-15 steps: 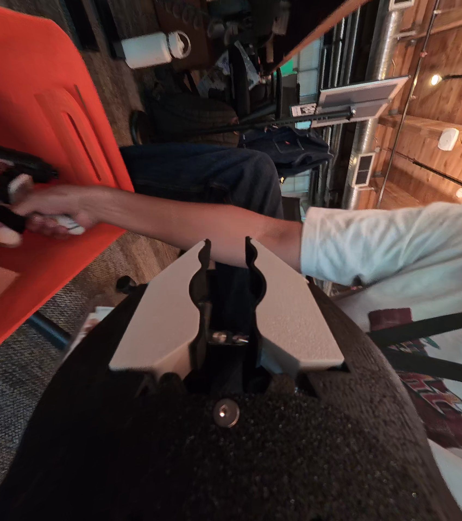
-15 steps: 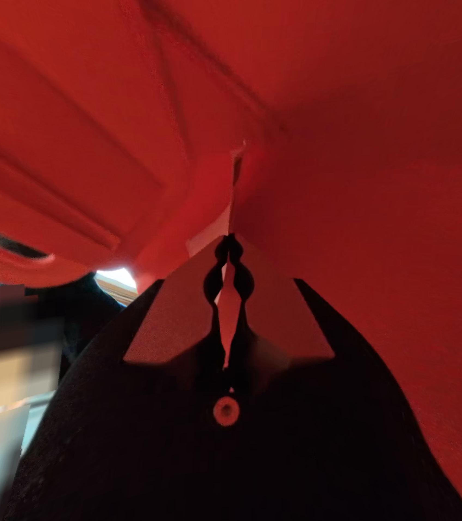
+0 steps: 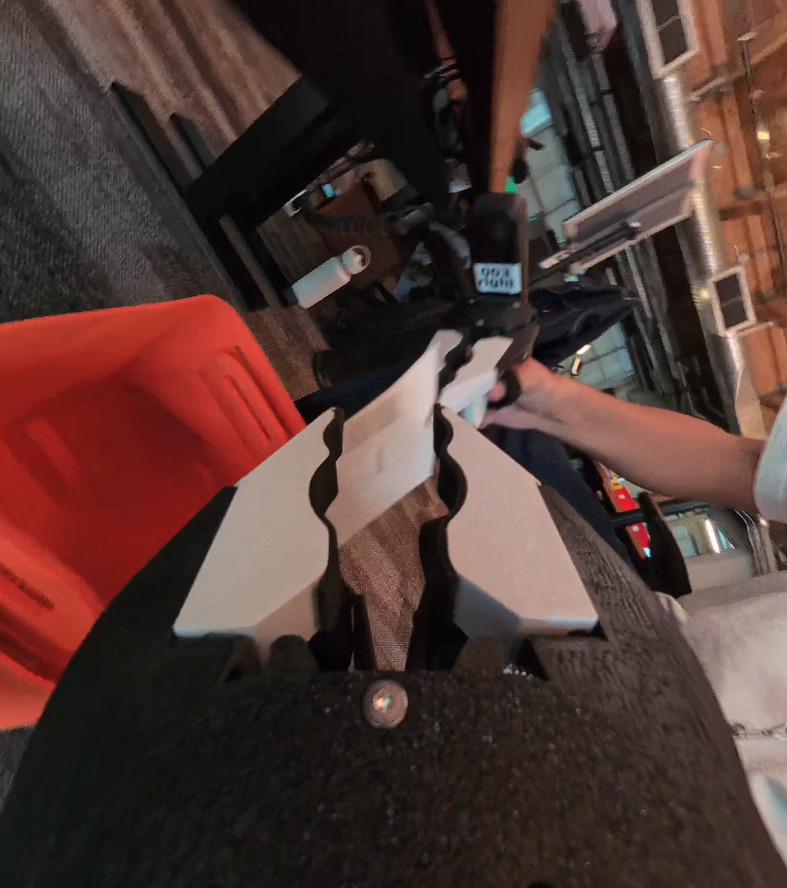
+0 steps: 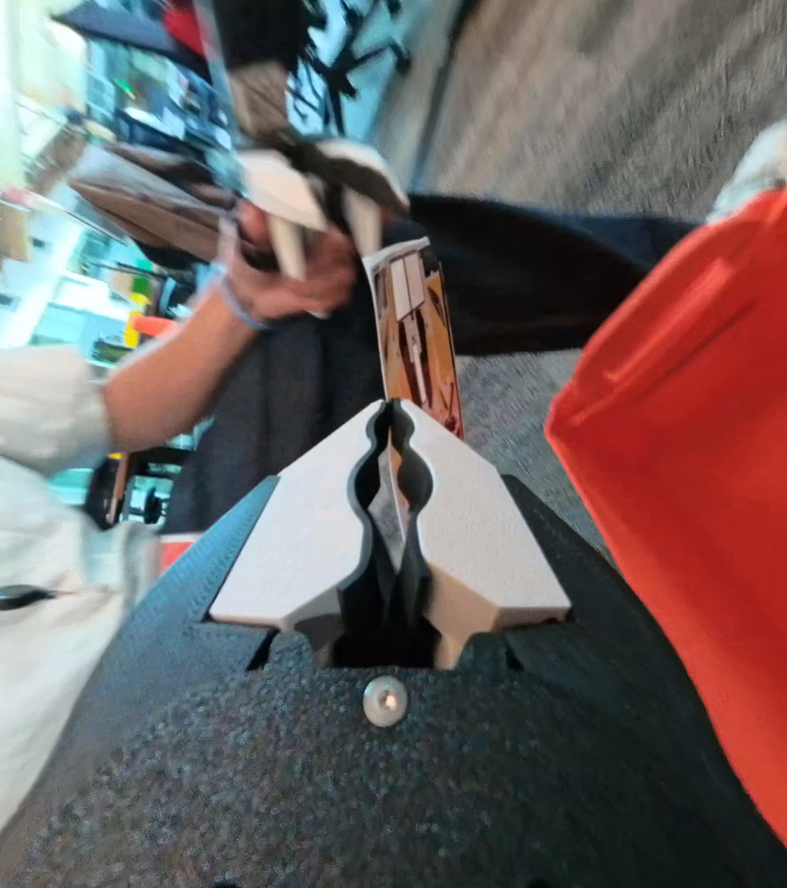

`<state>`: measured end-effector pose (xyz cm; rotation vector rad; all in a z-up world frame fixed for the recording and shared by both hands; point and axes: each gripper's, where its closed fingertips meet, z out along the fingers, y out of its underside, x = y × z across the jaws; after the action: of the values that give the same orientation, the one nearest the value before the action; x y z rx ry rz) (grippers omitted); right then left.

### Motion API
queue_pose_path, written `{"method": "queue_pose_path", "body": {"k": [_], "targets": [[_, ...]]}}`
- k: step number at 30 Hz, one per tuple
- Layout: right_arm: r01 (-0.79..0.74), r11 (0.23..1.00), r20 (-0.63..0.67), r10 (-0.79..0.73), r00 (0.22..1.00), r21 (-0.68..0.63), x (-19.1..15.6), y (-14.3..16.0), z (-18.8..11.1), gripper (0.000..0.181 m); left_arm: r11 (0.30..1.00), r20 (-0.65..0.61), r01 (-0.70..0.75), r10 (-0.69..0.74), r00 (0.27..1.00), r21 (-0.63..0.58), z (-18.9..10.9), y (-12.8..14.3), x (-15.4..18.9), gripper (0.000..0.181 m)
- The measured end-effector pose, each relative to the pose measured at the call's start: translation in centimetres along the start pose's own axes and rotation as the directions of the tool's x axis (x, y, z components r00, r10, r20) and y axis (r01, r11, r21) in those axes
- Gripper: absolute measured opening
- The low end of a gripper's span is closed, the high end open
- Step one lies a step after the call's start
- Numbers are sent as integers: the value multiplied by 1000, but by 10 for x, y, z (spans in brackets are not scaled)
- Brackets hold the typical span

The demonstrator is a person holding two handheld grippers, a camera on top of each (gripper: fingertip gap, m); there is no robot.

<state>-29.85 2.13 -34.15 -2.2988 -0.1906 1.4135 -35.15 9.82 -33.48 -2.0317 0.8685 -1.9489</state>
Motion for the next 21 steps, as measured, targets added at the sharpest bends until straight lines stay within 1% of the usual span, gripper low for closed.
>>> {"method": "queue_pose_path", "body": {"k": [2,4,6,9,11,13,14,16,17,19,20,21], "targets": [[47,994,26,-50,998,94,-44,-19,-36,0,998,-100,-26,31,995,53,-1,-5,30,41],[78,982,49,-88,995,170,-81,-29,-64,0,996,-219,-31,50,975,88,-3,-8,66,42],[96,966,91,-121,989,241,-112,-36,-83,0,991,-297,-51,86,951,121,0,-12,99,42],[106,946,148,-158,976,307,-144,-41,-100,0,986,-348,-115,150,926,119,14,-12,137,42],[129,942,134,-178,975,311,-152,-37,-105,0,984,-384,-138,173,907,116,23,-15,158,42],[125,931,147,-184,972,344,-157,-37,-111,0,983,-429,-150,183,884,110,27,-19,178,41],[116,924,165,-187,968,365,-161,-38,-114,0,981,-434,-169,194,880,97,30,-19,184,34],[123,920,151,-191,970,373,-158,-37,-118,0,973,-441,-219,226,869,66,33,-15,195,6],[137,916,131,-199,971,378,-156,-37,-120,0,971,-435,-228,234,870,67,34,-16,198,0],[143,908,96,-196,976,395,-151,-37,-123,3,973,-420,-216,229,878,80,32,-25,204,0],[156,900,39,-187,981,407,-144,-38,-126,25,973,-400,-214,232,887,91,30,-32,206,0],[183,891,-25,-190,981,415,-138,-38,-129,39,969,-363,-225,247,898,101,27,-41,206,0]]}}
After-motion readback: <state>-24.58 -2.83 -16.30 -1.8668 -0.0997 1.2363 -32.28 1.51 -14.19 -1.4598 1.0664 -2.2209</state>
